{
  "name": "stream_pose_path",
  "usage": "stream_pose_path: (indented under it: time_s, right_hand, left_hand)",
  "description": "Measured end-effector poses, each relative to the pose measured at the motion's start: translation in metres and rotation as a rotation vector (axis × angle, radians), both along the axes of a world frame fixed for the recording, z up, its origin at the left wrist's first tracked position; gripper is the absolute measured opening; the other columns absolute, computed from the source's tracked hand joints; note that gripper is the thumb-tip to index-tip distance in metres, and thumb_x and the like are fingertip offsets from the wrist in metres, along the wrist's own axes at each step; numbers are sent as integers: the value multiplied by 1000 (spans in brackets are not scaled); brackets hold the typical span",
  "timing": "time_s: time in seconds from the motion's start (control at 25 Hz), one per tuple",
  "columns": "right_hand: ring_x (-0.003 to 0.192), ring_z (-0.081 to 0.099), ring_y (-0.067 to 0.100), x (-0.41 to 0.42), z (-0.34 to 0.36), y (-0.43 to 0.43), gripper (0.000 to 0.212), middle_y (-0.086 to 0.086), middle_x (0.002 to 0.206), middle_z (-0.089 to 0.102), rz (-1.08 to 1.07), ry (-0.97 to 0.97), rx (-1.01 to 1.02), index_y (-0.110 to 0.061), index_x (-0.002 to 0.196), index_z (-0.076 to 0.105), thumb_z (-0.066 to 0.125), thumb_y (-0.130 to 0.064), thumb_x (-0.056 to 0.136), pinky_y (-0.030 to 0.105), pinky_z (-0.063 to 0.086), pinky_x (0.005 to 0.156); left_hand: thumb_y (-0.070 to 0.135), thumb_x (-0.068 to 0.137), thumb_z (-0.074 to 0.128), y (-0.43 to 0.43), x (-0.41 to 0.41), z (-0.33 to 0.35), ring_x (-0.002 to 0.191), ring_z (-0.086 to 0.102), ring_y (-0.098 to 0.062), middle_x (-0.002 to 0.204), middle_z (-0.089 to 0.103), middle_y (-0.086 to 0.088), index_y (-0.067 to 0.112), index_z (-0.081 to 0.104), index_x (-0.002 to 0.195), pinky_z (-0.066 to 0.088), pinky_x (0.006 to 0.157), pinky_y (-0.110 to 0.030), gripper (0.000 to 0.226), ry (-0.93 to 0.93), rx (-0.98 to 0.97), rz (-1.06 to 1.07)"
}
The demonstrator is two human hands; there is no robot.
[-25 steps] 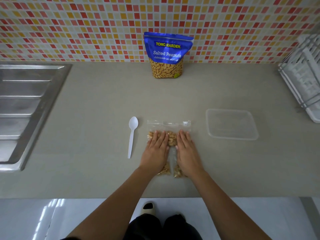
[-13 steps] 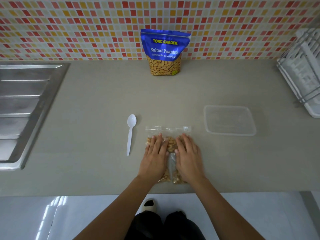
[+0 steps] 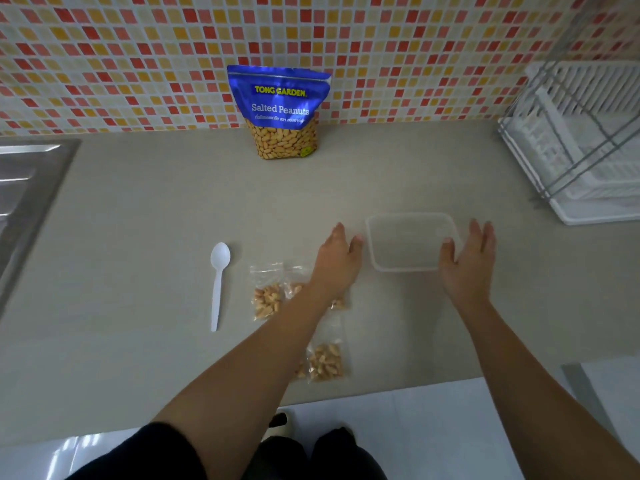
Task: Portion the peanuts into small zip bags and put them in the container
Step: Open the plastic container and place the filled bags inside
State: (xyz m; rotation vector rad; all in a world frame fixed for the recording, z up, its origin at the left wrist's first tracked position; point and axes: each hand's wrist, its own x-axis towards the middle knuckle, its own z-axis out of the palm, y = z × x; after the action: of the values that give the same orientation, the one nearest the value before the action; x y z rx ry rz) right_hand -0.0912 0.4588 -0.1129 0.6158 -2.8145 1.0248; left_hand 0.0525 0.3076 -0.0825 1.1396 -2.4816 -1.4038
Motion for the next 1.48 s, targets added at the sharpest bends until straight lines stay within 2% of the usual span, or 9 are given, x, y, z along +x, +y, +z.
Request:
stream_pose_path:
  time_s: [0.16, 0.32, 0.48, 0.64, 0.84, 1.0, 1.16, 1.36, 1.48]
  right_hand:
    - [132, 41, 33, -22, -10, 3, 55, 24, 142, 41, 25, -376, 115, 1, 142, 31, 50, -20, 95, 34, 28, 109]
    - [117, 56, 31, -16, -6, -14, 45, 20, 126, 59, 124, -357, 54, -3, 133, 46, 54, -21, 93, 33, 39, 100]
    - [113, 59, 30, -1, 4, -64, 42, 17, 121, 63, 276, -359, 35, -6, 130, 50, 52, -25, 92, 32, 43, 93]
    - [108, 60, 32, 26, -5, -122, 49, 22, 117, 63, 394, -404, 55, -4, 130, 48, 50, -33, 90, 31, 44, 88]
    - [122, 52, 31, 44, -12, -151, 50, 20, 131, 55, 415, -402, 70, -4, 139, 39, 50, -23, 94, 30, 38, 96]
    - [125, 49, 33, 44, -14, -153, 53, 23, 135, 51, 403, -392, 132, -3, 143, 32, 47, -24, 96, 32, 36, 101]
    - [134, 39, 32, 44, -10, -153, 50, 22, 147, 35, 398, -364, 139, -2, 140, 35, 44, -25, 97, 29, 29, 106]
    - [139, 29, 30, 46, 5, -152, 45, 23, 152, 21, 418, -327, 102, -2, 131, 50, 37, -31, 99, 23, 24, 107]
    - [129, 45, 23, 44, 20, -146, 39, 21, 141, 44, 382, -289, -70, 1, 112, 63, 42, -29, 98, 16, 30, 99]
  left_hand:
    - [24, 99, 36, 10, -32, -7, 111, 53, -42, 115, 58, -28, -2, 38, 125, 39, 79, -34, 37, -70, 130, 42]
    - [6, 92, 39, -2, -33, -3, 109, 54, -40, 116, 58, -24, 0, 39, 127, 42, 80, -33, 36, -86, 121, 103]
    - [5, 90, 39, -56, -8, 8, 103, 56, -31, 110, 57, -15, 4, 46, 125, 43, 79, -28, 35, -54, 91, 180]
    - [3, 85, 39, -112, 32, 2, 109, 56, -38, 116, 60, -20, 5, 52, 118, 50, 93, -45, 36, -66, 96, 308]
    - [6, 83, 39, -131, 52, -3, 105, 58, -36, 112, 61, -16, 7, 54, 114, 51, 92, -44, 35, -119, 81, 348]
    - [5, 85, 40, -130, 51, -3, 105, 55, -33, 107, 58, -14, 1, 52, 112, 42, 76, -30, 30, -153, 44, 316]
    - [8, 89, 40, -130, 49, -1, 108, 51, -35, 113, 57, -19, -4, 49, 111, 35, 76, -29, 26, -205, -50, 261]
    - [11, 91, 39, -130, 47, 18, 79, 44, -28, 68, 40, -2, 3, 38, 90, 31, 65, -29, 8, -220, -158, 277]
    - [6, 91, 39, -131, 46, 33, 72, 46, -27, 68, 44, -5, 5, 40, 89, 33, 56, -30, 3, -119, -283, 328]
